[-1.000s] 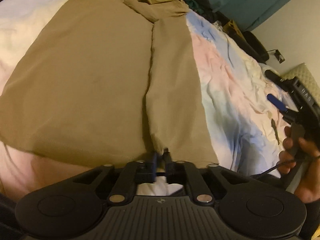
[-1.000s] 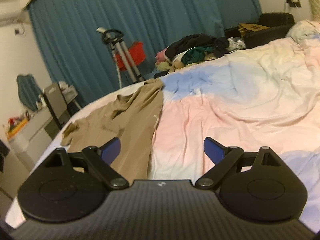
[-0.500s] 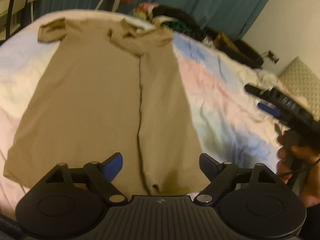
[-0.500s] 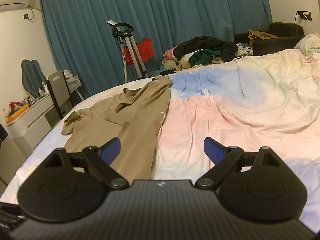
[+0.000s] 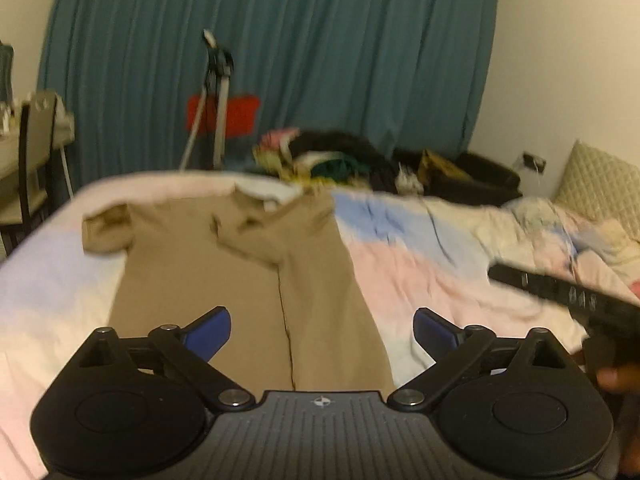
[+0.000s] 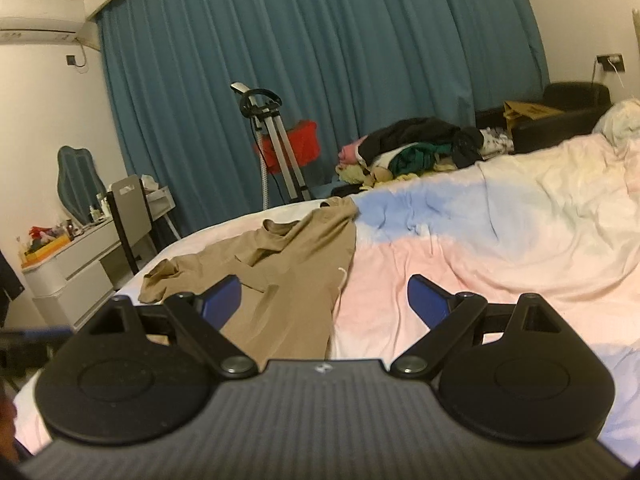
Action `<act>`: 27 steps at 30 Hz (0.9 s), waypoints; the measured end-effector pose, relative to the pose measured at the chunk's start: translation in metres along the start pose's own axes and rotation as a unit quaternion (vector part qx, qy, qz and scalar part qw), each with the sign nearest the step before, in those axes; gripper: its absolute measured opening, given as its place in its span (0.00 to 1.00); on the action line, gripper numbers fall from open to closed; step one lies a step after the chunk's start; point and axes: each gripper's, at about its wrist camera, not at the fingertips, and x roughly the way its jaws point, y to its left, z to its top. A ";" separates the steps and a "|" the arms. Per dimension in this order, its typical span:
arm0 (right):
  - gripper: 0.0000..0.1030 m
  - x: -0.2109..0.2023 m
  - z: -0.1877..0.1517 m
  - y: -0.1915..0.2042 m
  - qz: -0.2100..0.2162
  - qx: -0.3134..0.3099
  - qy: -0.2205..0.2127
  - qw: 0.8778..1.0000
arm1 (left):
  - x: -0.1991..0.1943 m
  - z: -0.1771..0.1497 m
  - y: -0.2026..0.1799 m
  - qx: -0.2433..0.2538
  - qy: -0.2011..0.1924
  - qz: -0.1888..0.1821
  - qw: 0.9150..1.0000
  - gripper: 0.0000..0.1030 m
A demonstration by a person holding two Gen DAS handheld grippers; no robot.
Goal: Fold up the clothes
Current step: 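Fold the T-shirt side edge inward with the left gripper and release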
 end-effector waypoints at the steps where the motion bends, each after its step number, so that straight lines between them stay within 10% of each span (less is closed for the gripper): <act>1: 0.89 0.000 -0.001 0.001 0.002 -0.002 -0.001 1.000 | -0.001 0.003 -0.001 0.003 -0.010 0.004 1.000 0.97; 27: 0.89 0.021 -0.016 0.044 0.013 -0.081 0.024 0.996 | -0.038 -0.006 0.046 -0.025 -0.054 0.048 0.997 1.00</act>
